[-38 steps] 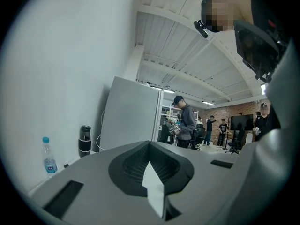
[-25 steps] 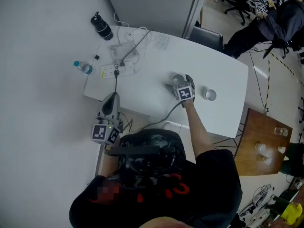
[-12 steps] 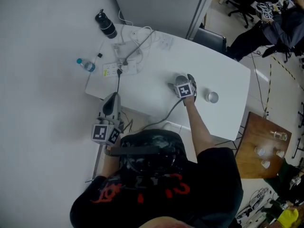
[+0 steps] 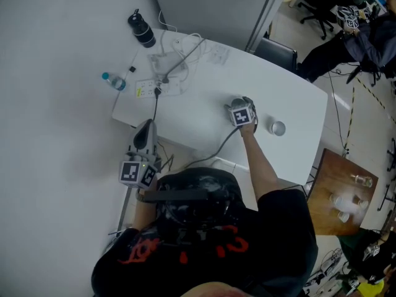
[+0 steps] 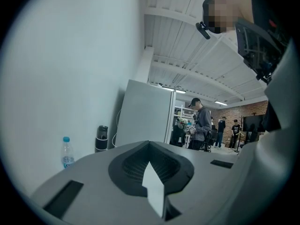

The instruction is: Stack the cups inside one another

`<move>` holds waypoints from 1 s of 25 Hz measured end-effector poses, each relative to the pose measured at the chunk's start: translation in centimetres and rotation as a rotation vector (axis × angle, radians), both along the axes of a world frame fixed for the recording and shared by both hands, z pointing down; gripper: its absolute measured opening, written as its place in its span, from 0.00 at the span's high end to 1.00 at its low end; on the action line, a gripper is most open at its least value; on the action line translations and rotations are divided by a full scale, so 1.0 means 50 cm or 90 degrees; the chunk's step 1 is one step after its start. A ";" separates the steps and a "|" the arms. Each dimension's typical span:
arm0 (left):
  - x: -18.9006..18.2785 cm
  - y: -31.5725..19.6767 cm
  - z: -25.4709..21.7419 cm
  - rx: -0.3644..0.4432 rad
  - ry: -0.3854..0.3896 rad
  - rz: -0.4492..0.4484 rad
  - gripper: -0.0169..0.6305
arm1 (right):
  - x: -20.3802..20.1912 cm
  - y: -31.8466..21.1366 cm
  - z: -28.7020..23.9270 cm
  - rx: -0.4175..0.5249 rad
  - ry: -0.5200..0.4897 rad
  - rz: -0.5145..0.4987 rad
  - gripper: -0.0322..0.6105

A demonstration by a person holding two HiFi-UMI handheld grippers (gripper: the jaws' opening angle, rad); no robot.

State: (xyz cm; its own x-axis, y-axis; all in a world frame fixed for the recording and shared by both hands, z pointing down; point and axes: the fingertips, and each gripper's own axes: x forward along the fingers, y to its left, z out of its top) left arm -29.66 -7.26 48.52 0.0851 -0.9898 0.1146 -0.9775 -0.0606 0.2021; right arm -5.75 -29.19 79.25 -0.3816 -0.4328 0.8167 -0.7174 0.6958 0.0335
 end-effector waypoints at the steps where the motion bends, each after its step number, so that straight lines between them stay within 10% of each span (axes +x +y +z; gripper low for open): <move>1: 0.001 0.000 0.000 0.001 -0.002 0.001 0.97 | 0.002 0.002 0.000 -0.001 -0.001 0.001 0.31; 25: 0.108 -0.015 -0.030 0.027 -0.011 0.093 0.97 | 0.094 0.106 -0.082 0.080 -0.116 0.078 0.31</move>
State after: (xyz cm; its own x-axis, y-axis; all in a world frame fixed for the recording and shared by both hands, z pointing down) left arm -24.27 -8.01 47.02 0.2276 -0.9708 0.0759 -0.9608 -0.2112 0.1796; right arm -1.04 -23.88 75.13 -0.4559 -0.5793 0.6757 -0.7987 0.6013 -0.0234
